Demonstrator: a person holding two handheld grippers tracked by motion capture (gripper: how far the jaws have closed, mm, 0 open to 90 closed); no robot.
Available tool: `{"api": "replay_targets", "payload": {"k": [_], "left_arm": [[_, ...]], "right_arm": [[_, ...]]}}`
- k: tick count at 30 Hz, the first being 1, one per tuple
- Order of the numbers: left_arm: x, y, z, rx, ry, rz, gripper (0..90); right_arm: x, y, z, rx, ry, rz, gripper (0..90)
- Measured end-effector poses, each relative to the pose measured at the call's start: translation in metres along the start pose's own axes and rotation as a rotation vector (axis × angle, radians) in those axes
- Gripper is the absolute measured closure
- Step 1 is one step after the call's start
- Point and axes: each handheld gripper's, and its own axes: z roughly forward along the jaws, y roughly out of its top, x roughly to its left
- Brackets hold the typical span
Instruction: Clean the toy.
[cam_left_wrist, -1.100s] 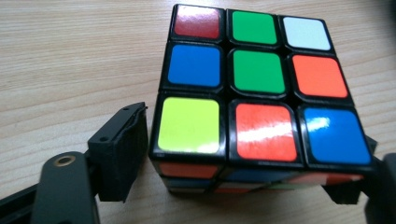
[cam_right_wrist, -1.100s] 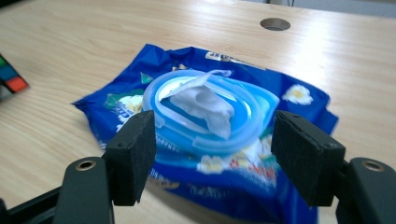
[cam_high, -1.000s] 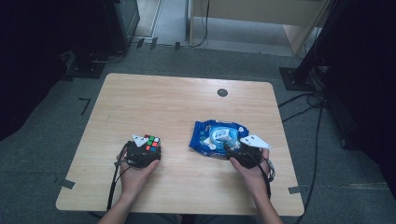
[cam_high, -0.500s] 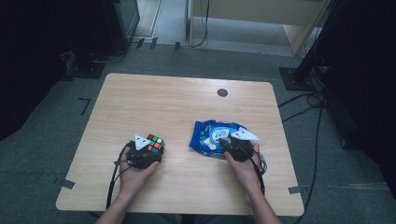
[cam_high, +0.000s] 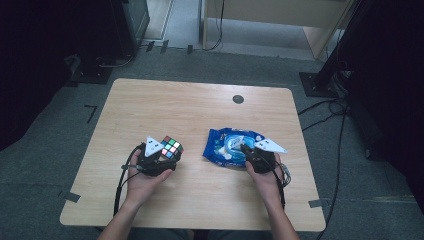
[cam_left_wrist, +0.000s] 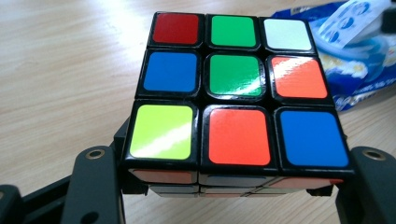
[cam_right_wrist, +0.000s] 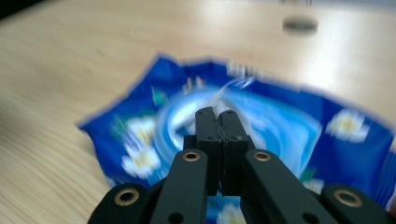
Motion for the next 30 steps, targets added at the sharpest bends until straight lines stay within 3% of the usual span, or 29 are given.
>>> {"api": "replay_targets", "payload": {"k": [3, 5, 7, 8, 11, 14, 17, 20, 22, 25, 27, 30], "left_arm": [[0.000, -0.003, 0.002, 0.011, -0.011, 0.004, 33.9], [-0.001, -0.007, 0.003, 0.015, -0.017, 0.009, 33.9], [-0.001, -0.010, 0.004, 0.024, -0.024, 0.008, 33.9], [-0.001, -0.011, 0.004, 0.027, -0.026, 0.008, 33.9], [0.001, -0.013, 0.003, 0.028, -0.034, -0.003, 33.9], [0.001, -0.013, 0.002, 0.023, -0.035, -0.004, 33.9], [-0.001, -0.014, 0.001, 0.026, -0.040, -0.004, 33.9], [-0.004, -0.015, 0.003, 0.032, -0.048, 0.011, 33.9], [-0.007, -0.015, 0.004, 0.032, -0.058, 0.019, 33.9], [-0.009, -0.016, 0.005, 0.033, -0.069, 0.036, 33.9], [-0.009, -0.017, 0.007, 0.039, -0.072, 0.040, 33.9], [-0.010, -0.017, 0.008, 0.042, -0.074, 0.041, 33.9]], "right_arm": [[-0.002, 0.011, -0.012, -0.079, -0.009, 0.009, 89.6], [-0.003, 0.017, -0.021, -0.103, -0.031, -0.007, 89.2], [-0.006, 0.017, -0.026, -0.087, -0.067, -0.005, 88.2], [-0.009, 0.014, -0.026, -0.048, -0.084, -0.003, 85.0], [-0.017, 0.004, -0.024, -0.002, -0.141, 0.012, 67.2], [-0.020, 0.002, -0.023, -0.013, -0.129, 0.039, 50.4], [-0.012, 0.004, -0.018, -0.019, -0.094, -0.013, 39.4], [-0.003, 0.002, -0.003, 0.036, -0.097, -0.061, 32.5], [0.000, -0.002, 0.008, 0.073, -0.104, -0.070, 36.9], [0.003, -0.007, 0.016, 0.094, -0.132, -0.088, 65.1], [0.001, -0.007, 0.014, 0.089, -0.126, -0.062, 82.3], [-0.002, -0.004, 0.007, 0.039, -0.120, -0.046, 86.5]]}}
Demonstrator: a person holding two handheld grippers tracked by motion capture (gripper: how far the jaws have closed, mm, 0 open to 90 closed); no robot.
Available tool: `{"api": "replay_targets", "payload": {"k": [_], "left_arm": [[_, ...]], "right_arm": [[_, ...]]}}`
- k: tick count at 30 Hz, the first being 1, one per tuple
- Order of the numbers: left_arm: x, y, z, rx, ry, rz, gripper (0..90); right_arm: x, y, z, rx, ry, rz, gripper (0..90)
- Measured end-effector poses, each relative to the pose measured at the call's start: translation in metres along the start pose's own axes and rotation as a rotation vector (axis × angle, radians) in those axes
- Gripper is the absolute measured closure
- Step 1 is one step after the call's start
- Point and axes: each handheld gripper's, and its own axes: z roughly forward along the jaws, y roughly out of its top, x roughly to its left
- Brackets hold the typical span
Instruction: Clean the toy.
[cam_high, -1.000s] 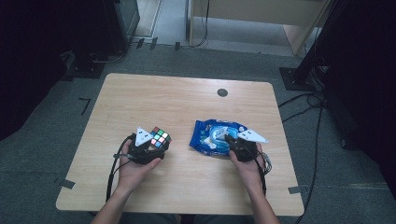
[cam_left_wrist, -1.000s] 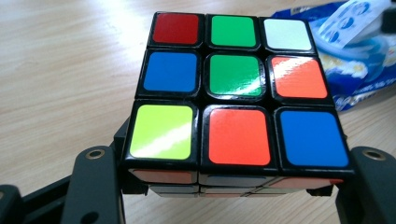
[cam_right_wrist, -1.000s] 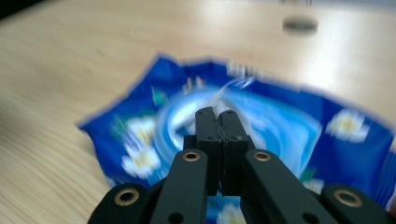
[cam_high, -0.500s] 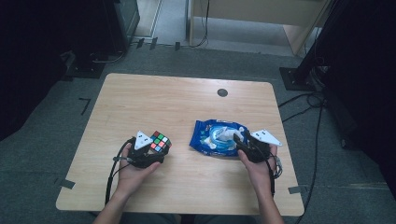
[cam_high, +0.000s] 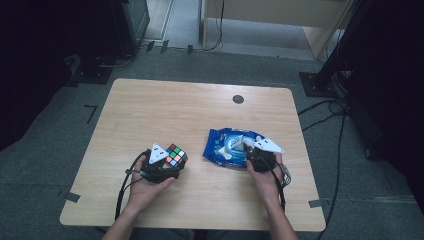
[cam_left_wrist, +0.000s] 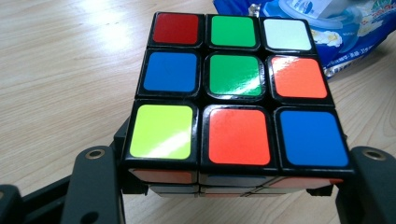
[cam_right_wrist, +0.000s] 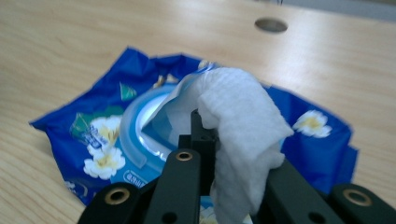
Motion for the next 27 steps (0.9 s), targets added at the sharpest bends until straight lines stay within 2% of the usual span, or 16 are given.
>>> {"api": "replay_targets", "payload": {"k": [7, 10, 12, 15, 17, 20, 23, 27], "left_arm": [[-0.001, -0.001, 0.003, 0.007, -0.007, 0.002, 33.9], [-0.001, -0.001, 0.003, 0.004, -0.009, 0.000, 33.9], [-0.002, 0.000, 0.003, -0.001, -0.011, -0.003, 33.9], [-0.004, 0.000, 0.003, -0.007, -0.019, 0.009, 33.9], [-0.007, 0.002, 0.003, -0.010, -0.025, 0.022, 33.9], [-0.011, 0.003, 0.003, -0.016, -0.037, 0.037, 33.9], [-0.016, 0.004, 0.004, -0.019, -0.050, 0.047, 33.9], [-0.021, 0.002, 0.005, -0.018, -0.058, 0.084, 34.0]], "right_arm": [[-0.004, 0.025, -0.045, -0.252, -0.015, 0.017, 86.9], [0.002, 0.035, -0.065, -0.369, -0.005, 0.002, 86.8], [0.008, 0.040, -0.074, -0.413, 0.020, 0.001, 86.8], [0.019, 0.044, -0.078, -0.418, 0.090, 0.012, 86.6], [0.032, 0.044, -0.078, -0.411, 0.148, 0.007, 86.6], [0.060, 0.042, -0.074, -0.401, 0.251, -0.034, 86.4], [0.082, 0.040, -0.070, -0.385, 0.327, -0.071, 86.1], [0.103, 0.035, -0.062, -0.355, 0.371, -0.103, 85.9]]}}
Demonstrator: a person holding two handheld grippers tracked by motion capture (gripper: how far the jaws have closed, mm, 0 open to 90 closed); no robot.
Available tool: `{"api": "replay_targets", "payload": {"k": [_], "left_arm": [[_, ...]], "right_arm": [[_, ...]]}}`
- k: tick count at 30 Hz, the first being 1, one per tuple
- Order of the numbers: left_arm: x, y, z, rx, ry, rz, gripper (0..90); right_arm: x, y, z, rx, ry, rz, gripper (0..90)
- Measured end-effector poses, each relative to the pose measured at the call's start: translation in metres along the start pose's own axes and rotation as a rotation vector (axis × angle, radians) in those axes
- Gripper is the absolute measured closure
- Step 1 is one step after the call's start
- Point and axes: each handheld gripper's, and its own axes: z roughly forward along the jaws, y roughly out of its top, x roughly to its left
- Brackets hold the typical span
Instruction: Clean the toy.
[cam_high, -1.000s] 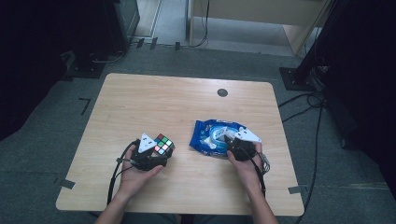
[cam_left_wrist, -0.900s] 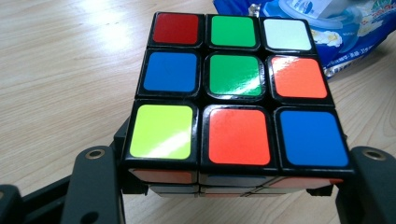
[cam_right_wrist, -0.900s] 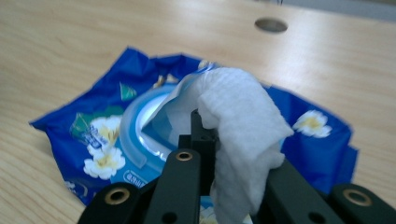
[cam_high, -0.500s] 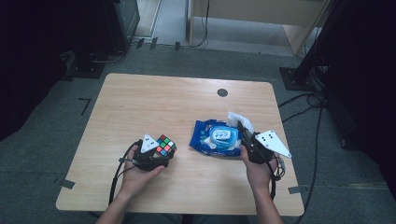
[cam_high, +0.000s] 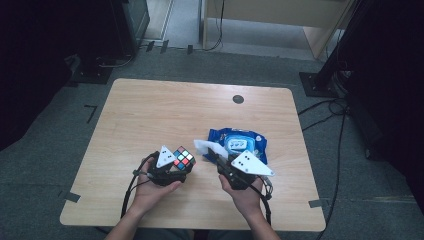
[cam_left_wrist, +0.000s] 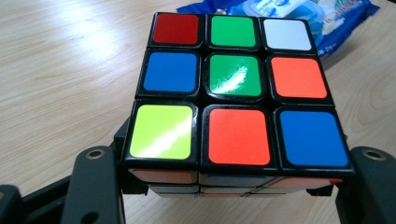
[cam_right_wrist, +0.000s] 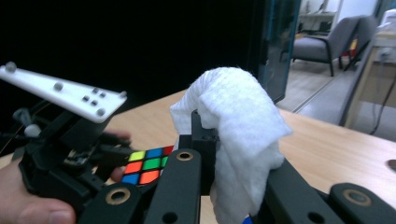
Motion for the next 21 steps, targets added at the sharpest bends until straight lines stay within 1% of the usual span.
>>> {"api": "replay_targets", "payload": {"k": [3, 4, 5, 7, 10, 12, 15, 16, 18, 21], "left_arm": [[-0.002, -0.003, 0.003, 0.026, 0.007, 0.044, 34.0], [-0.002, -0.005, 0.005, 0.036, 0.005, 0.048, 34.0], [-0.002, -0.007, 0.007, 0.041, 0.003, 0.043, 33.9], [-0.001, -0.011, 0.011, 0.064, -0.002, 0.049, 34.0], [-0.001, -0.014, 0.016, 0.087, -0.010, 0.052, 33.9], [-0.002, -0.016, 0.019, 0.087, -0.010, 0.052, 33.9], [-0.002, -0.017, 0.022, 0.103, -0.011, 0.067, 33.9], [-0.003, -0.019, 0.023, 0.107, -0.009, 0.066, 33.9], [-0.002, -0.021, 0.026, 0.127, -0.005, 0.070, 33.9], [-0.002, -0.023, 0.028, 0.139, 0.011, 0.075, 33.9]], "right_arm": [[0.004, -0.008, 0.006, 0.025, 0.007, 0.002, 85.9], [0.003, -0.010, 0.007, 0.031, 0.005, 0.004, 85.9], [0.002, -0.012, 0.008, 0.033, 0.007, 0.008, 85.9], [0.000, -0.014, 0.008, 0.038, 0.005, 0.028, 85.9], [-0.002, -0.017, 0.008, 0.043, 0.002, 0.030, 85.9], [-0.003, -0.018, 0.008, 0.047, 0.001, 0.027, 85.9], [-0.004, -0.020, 0.008, 0.053, 0.000, 0.030, 85.9], [-0.005, -0.020, 0.008, 0.050, -0.001, 0.025, 85.9], [-0.006, -0.020, 0.007, 0.053, -0.005, 0.034, 85.9], [-0.007, -0.020, 0.006, 0.054, -0.011, 0.037, 85.9]]}}
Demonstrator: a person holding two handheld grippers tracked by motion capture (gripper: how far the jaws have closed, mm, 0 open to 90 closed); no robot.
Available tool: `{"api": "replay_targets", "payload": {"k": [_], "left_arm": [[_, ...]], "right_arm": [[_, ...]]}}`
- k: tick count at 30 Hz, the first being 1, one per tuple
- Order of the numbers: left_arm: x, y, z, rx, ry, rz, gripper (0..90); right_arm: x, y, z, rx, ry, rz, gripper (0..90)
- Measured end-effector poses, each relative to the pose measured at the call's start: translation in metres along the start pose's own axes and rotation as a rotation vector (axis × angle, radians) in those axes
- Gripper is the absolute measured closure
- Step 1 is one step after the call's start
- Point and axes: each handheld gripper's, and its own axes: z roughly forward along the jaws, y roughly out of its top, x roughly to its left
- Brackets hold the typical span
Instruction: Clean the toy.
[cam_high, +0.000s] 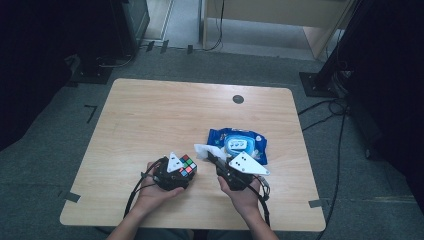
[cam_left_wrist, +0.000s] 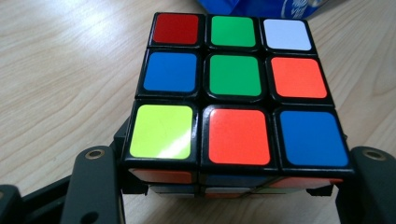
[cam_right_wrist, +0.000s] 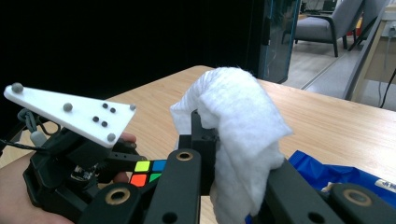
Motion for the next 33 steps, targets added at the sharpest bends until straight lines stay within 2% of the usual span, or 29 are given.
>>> {"api": "replay_targets", "payload": {"k": [7, 10, 17, 22, 25, 28, 33], "left_arm": [[0.003, -0.001, 0.002, -0.006, -0.016, -0.029, 33.8], [0.003, -0.001, 0.002, 0.010, -0.008, -0.037, 33.5], [0.001, -0.002, 0.002, 0.017, 0.006, -0.022, 30.8], [0.001, -0.003, 0.001, 0.007, 0.005, -0.013, 34.0], [0.001, -0.001, -0.003, -0.015, -0.020, -0.009, 34.1], [0.000, 0.007, -0.011, -0.049, -0.036, 0.012, 34.1], [-0.004, 0.021, -0.027, -0.105, -0.059, 0.014, 34.1]], "right_arm": [[-0.002, 0.001, -0.002, -0.005, -0.004, 0.006, 85.9], [-0.003, 0.001, -0.003, -0.006, -0.005, 0.003, 85.9], [-0.005, 0.001, -0.004, -0.005, -0.007, 0.007, 85.8], [-0.005, 0.001, -0.003, -0.003, -0.005, 0.006, 85.8], [-0.004, 0.002, -0.004, -0.005, -0.003, 0.008, 85.8], [-0.003, 0.003, -0.005, -0.010, 0.006, -0.001, 85.8], [0.009, 0.004, -0.004, -0.006, 0.043, -0.005, 85.8]]}}
